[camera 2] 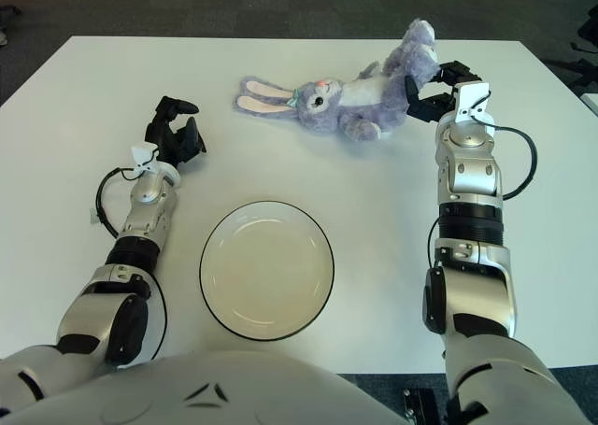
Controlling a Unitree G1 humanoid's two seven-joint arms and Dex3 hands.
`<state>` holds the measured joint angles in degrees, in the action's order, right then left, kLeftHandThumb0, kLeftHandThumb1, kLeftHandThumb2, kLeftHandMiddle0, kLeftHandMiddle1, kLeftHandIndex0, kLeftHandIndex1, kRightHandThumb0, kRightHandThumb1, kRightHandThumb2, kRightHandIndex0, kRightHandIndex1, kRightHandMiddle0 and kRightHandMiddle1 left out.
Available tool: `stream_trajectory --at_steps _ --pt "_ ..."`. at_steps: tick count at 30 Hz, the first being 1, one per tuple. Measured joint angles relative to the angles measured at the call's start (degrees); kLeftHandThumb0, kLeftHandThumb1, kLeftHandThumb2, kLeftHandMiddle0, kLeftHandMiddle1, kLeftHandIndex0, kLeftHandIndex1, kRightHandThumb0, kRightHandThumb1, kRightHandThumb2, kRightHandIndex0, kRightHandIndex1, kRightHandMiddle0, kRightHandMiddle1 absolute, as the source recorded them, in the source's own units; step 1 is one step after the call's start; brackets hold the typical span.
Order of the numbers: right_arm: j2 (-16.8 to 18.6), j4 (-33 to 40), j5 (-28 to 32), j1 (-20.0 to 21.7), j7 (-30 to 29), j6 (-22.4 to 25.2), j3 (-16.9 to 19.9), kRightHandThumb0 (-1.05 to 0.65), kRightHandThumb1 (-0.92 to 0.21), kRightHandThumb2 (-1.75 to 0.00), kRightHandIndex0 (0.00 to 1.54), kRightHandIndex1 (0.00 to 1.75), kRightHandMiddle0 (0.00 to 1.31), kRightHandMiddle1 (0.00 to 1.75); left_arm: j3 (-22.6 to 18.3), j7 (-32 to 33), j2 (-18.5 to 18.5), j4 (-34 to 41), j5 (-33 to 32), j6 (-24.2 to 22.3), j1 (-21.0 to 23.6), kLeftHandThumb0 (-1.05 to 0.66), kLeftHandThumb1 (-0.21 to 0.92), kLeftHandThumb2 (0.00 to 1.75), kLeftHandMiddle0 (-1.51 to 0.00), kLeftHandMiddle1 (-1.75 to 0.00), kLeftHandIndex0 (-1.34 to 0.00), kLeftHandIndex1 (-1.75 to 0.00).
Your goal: Put the doll into the plate.
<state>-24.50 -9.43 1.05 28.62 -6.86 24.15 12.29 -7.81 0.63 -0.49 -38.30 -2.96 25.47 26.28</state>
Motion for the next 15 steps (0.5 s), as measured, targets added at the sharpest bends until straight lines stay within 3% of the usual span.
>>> stream_trajectory --at_steps 9,15 --pt "2.8 20.3 0.4 -13.2 2.3 6.0 -0.1 0.00 -0.38 -1.06 0.68 1.51 0.57 1.43 0.0 -0.8 0.1 -0.5 0.0 0.1 0.1 -0.38 0.66 0.88 -1.12 -1.75 -0.35 -1.75" --pt "4.4 29.2 1.5 -19.2 5.0 9.1 -0.2 0.00 -0.33 -1.12 0.74 1.52 0.57 1.42 0.0 -1.4 0.2 -0.5 -0.1 0.2 0.1 -0.38 0.66 0.87 -1.10 -1.75 -0.35 -1.75"
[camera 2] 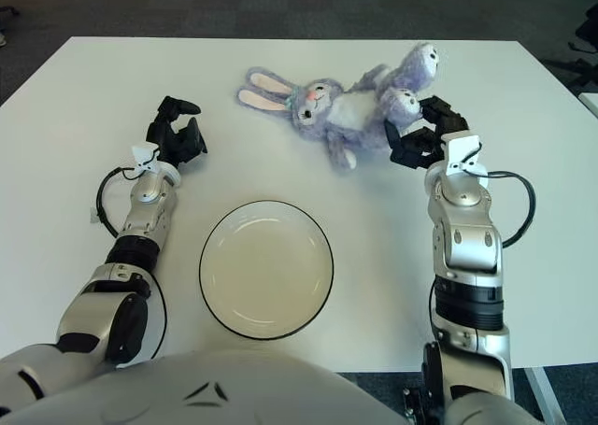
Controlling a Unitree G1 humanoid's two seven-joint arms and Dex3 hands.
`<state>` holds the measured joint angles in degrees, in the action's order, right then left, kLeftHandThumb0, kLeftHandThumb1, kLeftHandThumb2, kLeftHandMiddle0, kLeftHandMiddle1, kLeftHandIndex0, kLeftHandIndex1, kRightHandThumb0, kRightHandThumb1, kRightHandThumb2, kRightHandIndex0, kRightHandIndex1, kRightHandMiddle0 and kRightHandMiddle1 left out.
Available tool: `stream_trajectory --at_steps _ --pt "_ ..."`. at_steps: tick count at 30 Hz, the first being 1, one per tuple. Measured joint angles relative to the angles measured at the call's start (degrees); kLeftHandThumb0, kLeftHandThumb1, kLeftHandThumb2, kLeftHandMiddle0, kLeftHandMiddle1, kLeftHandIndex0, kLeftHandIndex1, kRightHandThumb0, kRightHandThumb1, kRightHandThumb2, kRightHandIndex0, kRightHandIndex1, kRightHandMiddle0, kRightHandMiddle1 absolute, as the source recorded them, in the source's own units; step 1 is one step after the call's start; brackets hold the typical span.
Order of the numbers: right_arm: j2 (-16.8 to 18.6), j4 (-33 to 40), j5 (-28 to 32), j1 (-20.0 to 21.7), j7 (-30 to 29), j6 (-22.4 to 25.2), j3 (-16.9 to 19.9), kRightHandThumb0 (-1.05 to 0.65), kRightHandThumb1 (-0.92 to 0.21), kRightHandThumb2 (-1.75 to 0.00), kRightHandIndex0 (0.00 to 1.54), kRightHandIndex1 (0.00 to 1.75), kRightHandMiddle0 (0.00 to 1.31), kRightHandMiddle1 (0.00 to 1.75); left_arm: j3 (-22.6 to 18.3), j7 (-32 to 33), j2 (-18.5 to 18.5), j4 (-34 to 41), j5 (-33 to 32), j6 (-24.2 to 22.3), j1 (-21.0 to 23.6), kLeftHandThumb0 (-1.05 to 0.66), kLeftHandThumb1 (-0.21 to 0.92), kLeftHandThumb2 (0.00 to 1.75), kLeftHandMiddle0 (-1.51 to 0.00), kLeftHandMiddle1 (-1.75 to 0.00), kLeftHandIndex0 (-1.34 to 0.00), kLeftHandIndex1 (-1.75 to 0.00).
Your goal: Put the doll into the plate.
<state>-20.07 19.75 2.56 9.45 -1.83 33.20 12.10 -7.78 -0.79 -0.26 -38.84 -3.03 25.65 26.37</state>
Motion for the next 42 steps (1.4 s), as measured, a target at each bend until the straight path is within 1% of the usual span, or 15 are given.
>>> stream_trajectory --at_steps 13,19,25,31,35,38,42 --pt "0.8 8.4 3.6 -5.5 5.6 1.6 1.2 0.00 -0.31 -1.16 0.77 1.52 0.58 1.42 -0.1 -1.1 0.2 0.0 -0.9 0.0 0.1 -0.38 0.67 0.87 -1.10 -1.75 -0.34 -1.75" --pt "1.5 12.3 5.1 -7.6 7.2 2.7 0.9 0.00 -0.29 -1.17 0.79 1.50 0.58 1.43 -0.1 -1.6 0.3 0.0 -1.1 0.0 0.1 -0.38 0.66 0.87 -1.09 -1.75 -0.34 -1.75" --pt "1.6 15.7 4.8 -8.9 7.8 2.8 -0.9 0.00 -0.26 -1.19 0.83 1.46 0.60 1.43 -0.1 -1.6 0.3 -0.1 -1.0 -0.1 0.1 -0.38 0.67 0.87 -1.08 -1.75 -0.34 -1.75" --pt "1.6 21.3 2.7 -10.3 7.2 3.8 -5.0 0.00 -0.23 -1.22 0.87 1.44 0.64 1.40 0.1 -1.6 0.2 -0.1 -1.0 -0.2 0.1 -0.38 0.67 0.86 -1.06 -1.75 -0.34 -1.75" --pt "1.3 23.1 2.1 -11.2 7.8 3.7 -5.9 -0.01 -0.20 -1.24 0.88 1.46 0.68 1.35 0.3 -1.6 0.2 -0.1 -0.9 -0.2 0.1 -0.38 0.68 0.85 -1.05 -1.75 -0.34 -1.75" --pt "0.6 23.9 0.9 -12.6 8.3 3.1 -6.5 -0.01 -0.19 -1.25 0.87 1.48 0.70 1.32 0.3 -1.6 0.2 -0.1 -0.9 -0.2 0.2 -0.38 0.69 0.84 -1.03 -1.75 -0.33 -1.75" --pt "0.6 24.3 0.9 -14.2 9.4 2.9 -6.9 -0.01 -0.17 -1.28 0.86 1.53 0.74 1.29 0.4 -1.5 0.2 -0.4 -0.9 -0.3 0.2 -0.38 0.69 0.84 -1.03 -1.75 -0.33 -1.75"
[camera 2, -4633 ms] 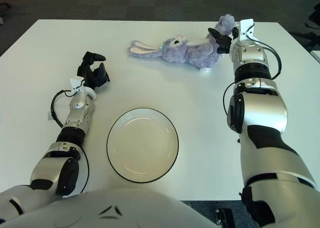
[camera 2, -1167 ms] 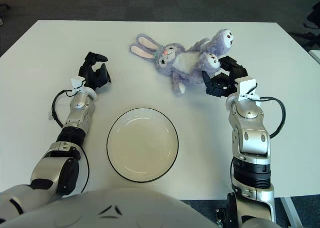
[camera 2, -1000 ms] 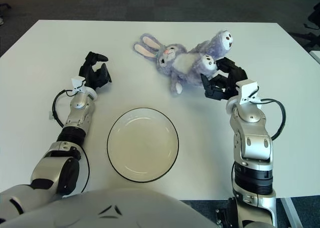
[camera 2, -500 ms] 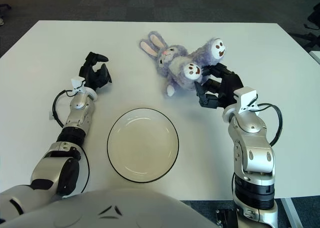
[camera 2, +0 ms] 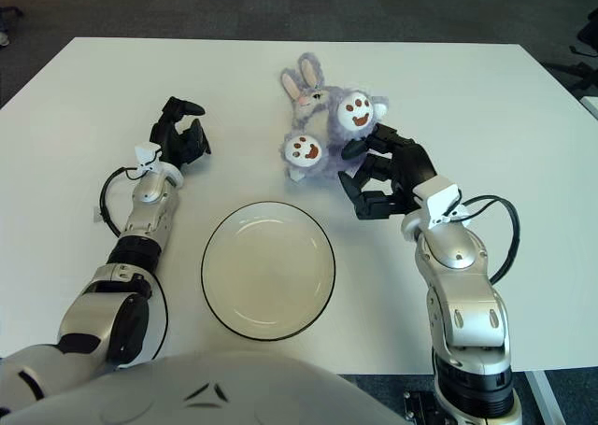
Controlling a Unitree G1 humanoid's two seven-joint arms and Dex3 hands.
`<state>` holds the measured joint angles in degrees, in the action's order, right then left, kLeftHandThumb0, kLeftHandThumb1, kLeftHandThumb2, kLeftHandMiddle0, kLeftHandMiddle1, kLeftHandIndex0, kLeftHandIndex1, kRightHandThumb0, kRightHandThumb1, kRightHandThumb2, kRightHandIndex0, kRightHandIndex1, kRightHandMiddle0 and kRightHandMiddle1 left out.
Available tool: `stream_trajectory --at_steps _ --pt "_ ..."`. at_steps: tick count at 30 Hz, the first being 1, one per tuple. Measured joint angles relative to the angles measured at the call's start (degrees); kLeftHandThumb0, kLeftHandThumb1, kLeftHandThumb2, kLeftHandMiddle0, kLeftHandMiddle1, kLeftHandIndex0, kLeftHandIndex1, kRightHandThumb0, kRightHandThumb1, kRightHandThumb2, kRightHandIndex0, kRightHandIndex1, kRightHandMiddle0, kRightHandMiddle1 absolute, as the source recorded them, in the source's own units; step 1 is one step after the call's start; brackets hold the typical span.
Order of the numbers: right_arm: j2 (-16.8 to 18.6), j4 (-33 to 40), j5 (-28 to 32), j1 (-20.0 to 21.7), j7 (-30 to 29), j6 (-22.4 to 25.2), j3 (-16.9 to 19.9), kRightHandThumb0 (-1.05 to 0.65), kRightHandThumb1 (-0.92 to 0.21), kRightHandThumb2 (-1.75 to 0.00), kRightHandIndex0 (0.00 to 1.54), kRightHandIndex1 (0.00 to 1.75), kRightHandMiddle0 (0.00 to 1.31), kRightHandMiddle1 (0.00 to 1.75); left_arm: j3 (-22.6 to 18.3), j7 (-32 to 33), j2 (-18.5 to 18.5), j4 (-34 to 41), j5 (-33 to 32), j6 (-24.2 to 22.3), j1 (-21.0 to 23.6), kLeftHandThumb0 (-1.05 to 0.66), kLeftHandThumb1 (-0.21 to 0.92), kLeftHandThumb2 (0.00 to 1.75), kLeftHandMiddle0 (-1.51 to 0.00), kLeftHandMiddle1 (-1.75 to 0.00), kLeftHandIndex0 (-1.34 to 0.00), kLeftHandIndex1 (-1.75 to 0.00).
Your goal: Put the doll into the plate.
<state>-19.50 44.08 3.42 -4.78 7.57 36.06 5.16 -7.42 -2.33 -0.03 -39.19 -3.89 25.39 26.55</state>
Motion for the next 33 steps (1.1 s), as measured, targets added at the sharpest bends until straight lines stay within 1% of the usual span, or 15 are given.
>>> stream_trajectory --at_steps 4,11,17,22,27,33 --pt "0.1 0.9 0.8 -1.3 1.5 0.0 0.0 -0.01 -0.16 -1.29 0.86 1.54 0.75 1.29 0.1 0.0 0.0 -0.2 0.0 0.0 0.0 -0.38 0.69 0.84 -1.03 -1.75 -0.33 -1.75" --pt "0.4 2.7 2.9 -2.2 3.6 0.0 -0.1 -0.01 -0.16 -1.29 0.85 1.55 0.75 1.29 0.2 -0.1 0.0 -0.4 0.1 0.0 0.1 -0.38 0.69 0.84 -1.03 -1.75 -0.33 -1.75" --pt "0.4 4.4 2.8 -3.2 4.2 -0.5 -0.9 -0.01 -0.16 -1.28 0.85 1.55 0.75 1.28 0.3 -0.5 0.0 -0.6 0.0 0.1 0.2 -0.38 0.69 0.84 -1.04 -1.75 -0.33 -1.75" --pt "0.4 5.1 2.6 -3.8 4.6 -1.8 -1.8 -0.01 -0.19 -1.24 0.85 1.51 0.75 1.27 0.3 -0.9 0.0 -0.7 0.0 0.2 0.2 -0.38 0.69 0.84 -1.05 -1.75 -0.33 -1.75" --pt "-0.1 6.1 2.1 -5.8 5.2 -3.6 -2.0 -0.01 -0.22 -1.20 0.84 1.48 0.73 1.28 0.3 -1.1 0.0 -0.9 0.0 0.3 0.3 -0.38 0.69 0.83 -1.07 -1.75 -0.33 -1.75" --pt "-0.8 7.1 1.6 -7.3 5.5 -3.5 -2.0 -0.01 -0.24 -1.16 0.83 1.45 0.72 1.30 0.3 -1.2 0.0 -0.9 0.0 0.3 0.3 -0.38 0.69 0.83 -1.08 -1.75 -0.33 -1.75"
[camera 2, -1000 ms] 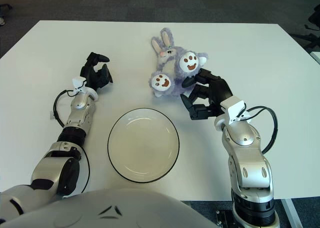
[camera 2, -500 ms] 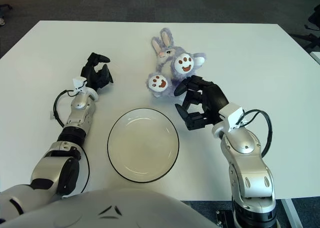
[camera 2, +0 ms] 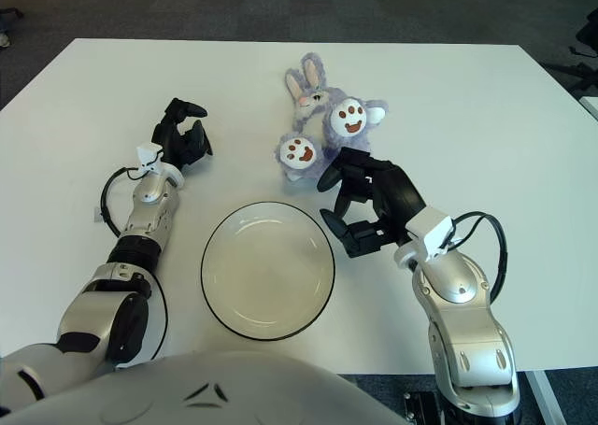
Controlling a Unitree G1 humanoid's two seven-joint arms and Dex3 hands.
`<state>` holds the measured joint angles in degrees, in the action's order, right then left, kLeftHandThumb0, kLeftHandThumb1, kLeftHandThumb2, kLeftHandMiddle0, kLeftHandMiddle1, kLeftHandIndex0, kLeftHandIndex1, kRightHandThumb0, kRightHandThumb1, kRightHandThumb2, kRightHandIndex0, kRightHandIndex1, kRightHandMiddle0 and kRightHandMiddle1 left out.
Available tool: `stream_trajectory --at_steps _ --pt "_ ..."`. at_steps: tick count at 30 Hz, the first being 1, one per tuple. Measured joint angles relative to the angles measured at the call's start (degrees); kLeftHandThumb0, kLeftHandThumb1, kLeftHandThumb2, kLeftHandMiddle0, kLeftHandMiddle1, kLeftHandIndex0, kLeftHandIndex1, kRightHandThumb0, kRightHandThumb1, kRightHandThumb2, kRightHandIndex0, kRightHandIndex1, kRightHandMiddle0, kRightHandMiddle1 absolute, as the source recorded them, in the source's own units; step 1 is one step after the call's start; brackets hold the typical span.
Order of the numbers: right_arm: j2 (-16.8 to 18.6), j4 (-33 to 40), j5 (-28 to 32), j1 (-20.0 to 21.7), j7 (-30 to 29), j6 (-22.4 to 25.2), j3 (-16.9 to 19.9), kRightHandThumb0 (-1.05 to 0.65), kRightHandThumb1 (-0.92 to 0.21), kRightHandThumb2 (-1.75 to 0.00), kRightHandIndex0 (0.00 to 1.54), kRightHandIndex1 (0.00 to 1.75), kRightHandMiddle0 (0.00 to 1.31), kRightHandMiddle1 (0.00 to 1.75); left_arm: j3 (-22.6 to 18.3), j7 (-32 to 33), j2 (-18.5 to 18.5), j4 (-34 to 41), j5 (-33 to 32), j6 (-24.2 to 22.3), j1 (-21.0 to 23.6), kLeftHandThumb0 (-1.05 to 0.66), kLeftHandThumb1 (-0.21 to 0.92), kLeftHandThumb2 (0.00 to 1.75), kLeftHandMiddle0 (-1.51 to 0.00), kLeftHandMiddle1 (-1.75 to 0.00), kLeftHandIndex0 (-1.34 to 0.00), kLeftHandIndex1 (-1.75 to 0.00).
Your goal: Put the doll into the plate.
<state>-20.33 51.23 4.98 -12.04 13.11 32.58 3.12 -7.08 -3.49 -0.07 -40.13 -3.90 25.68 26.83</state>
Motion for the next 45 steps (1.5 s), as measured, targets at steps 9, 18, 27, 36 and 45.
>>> stream_trajectory --at_steps 9,18,27,36,45 --pt "-2.3 1.9 -0.8 -0.7 0.5 2.3 0.5 -0.01 -0.25 -1.15 0.80 1.47 0.74 1.27 1.0 2.0 -0.4 -0.1 2.6 0.7 0.0 -0.37 0.71 0.81 -1.10 -1.75 -0.32 -1.75" --pt "-7.8 0.6 5.5 -5.2 11.2 0.4 12.0 -0.01 -0.25 -1.16 0.80 1.48 0.75 1.26 3.0 5.2 -0.7 -0.6 6.3 4.7 0.5 -0.37 0.72 0.79 -1.07 -1.75 -0.31 -1.75" --pt "-15.7 -10.4 14.0 -7.9 29.0 -13.0 25.0 -0.01 -0.27 -1.14 0.77 1.48 0.73 1.29 3.3 5.4 -1.4 -1.9 6.5 5.7 1.0 -0.37 0.72 0.80 -1.07 -1.75 -0.31 -1.75" --pt "-18.1 -10.9 9.4 -8.1 27.0 -14.9 28.4 -0.01 -0.26 -1.16 0.79 1.49 0.70 1.31 3.4 5.0 -1.6 -3.3 6.1 7.2 1.7 -0.37 0.71 0.81 -1.10 -1.75 -0.31 -1.75" --pt "-18.2 -8.9 -3.0 -6.4 15.5 -7.0 25.8 -0.01 -0.33 -1.08 0.81 1.39 0.60 1.41 3.4 4.2 -1.9 -4.6 5.5 8.2 2.2 -0.37 0.71 0.81 -1.13 -1.75 -0.32 -1.75"
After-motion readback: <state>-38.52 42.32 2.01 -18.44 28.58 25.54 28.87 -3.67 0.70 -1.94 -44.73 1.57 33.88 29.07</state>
